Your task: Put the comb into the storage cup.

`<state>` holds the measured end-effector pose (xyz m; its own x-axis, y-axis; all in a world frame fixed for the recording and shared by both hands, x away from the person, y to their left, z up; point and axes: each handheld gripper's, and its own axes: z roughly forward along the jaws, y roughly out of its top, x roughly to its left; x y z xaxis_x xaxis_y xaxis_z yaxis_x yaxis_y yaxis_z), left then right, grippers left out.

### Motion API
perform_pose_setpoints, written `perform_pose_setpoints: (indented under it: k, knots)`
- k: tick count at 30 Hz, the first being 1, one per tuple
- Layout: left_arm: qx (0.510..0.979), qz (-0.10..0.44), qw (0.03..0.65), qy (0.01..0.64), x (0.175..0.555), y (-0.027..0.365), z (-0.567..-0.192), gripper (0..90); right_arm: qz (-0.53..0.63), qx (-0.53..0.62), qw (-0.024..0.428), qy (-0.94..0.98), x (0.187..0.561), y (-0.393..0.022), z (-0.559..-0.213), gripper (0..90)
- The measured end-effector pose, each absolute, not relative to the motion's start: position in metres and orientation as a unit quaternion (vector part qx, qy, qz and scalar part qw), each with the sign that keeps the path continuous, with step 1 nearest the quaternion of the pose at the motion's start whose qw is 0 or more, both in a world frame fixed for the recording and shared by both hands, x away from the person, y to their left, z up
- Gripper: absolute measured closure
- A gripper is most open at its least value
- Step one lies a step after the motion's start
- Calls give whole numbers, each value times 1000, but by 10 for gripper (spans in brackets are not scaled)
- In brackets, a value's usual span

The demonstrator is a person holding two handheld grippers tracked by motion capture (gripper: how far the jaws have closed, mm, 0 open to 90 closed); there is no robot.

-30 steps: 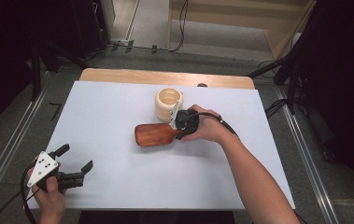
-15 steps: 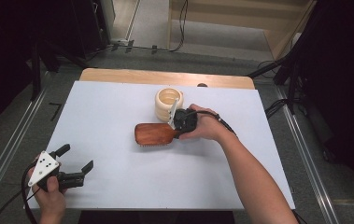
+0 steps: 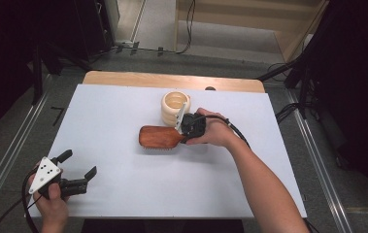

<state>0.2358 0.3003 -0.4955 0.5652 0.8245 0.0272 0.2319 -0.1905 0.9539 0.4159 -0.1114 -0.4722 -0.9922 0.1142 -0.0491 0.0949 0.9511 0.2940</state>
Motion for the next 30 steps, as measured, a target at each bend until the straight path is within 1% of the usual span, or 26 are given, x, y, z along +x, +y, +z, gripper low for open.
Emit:
perform_pose_setpoints:
  k: [4,11,22,30]
  knots:
    - [717,285,519,369,236,300,-496,0,162,47,44,985,414,-113,-471,705]
    - [717,286,518,369,236,300,-495,0,179,61,41,981,410,-117,-470,705]
    - [717,285,519,369,236,300,-495,0,215,60,49,974,406,-116,-468,704]
    - [717,284,520,368,236,300,-495,0,249,87,52,963,403,-123,-469,705]
